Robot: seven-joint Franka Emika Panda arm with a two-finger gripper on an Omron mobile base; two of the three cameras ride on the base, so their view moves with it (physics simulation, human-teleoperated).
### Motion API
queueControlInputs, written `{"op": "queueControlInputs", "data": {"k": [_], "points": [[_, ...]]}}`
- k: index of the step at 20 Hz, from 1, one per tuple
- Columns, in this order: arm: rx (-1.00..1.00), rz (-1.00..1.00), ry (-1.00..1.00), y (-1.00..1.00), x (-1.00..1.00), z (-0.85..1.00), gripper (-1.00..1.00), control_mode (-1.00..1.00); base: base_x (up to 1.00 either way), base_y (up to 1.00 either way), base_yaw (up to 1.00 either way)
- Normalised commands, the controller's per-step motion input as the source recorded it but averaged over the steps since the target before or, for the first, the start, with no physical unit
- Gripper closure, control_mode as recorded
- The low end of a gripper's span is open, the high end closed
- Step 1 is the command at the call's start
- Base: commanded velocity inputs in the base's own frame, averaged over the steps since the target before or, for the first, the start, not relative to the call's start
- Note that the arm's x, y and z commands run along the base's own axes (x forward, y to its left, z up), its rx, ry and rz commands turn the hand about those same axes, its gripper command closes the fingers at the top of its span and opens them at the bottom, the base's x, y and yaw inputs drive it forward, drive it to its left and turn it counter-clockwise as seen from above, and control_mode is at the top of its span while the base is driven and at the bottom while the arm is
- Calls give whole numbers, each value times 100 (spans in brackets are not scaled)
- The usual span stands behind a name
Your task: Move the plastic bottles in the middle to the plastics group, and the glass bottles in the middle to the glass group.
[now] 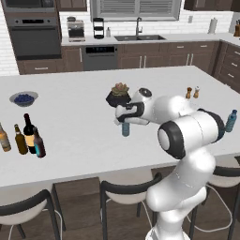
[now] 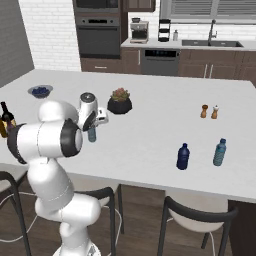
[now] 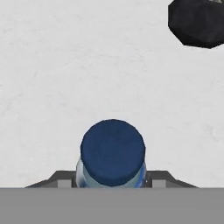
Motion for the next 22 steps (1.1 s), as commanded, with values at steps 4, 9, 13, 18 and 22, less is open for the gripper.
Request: {"op": "queueControlInputs", "data": {"k": [4,9,13,18,22], "points": [[0,-24,6,-94,-38,48,100,-100,0,0,0],[0,-30,16,-100,-31,40,100,-100,0,0,0],[0,-34,20,-100,-35,20,100,-100,0,0,0],[0,-36,20,-100,-28,2,100,-100,0,0,0],[1,-35,10,-89,-16,-7,100,-100,0,0,0]]}}
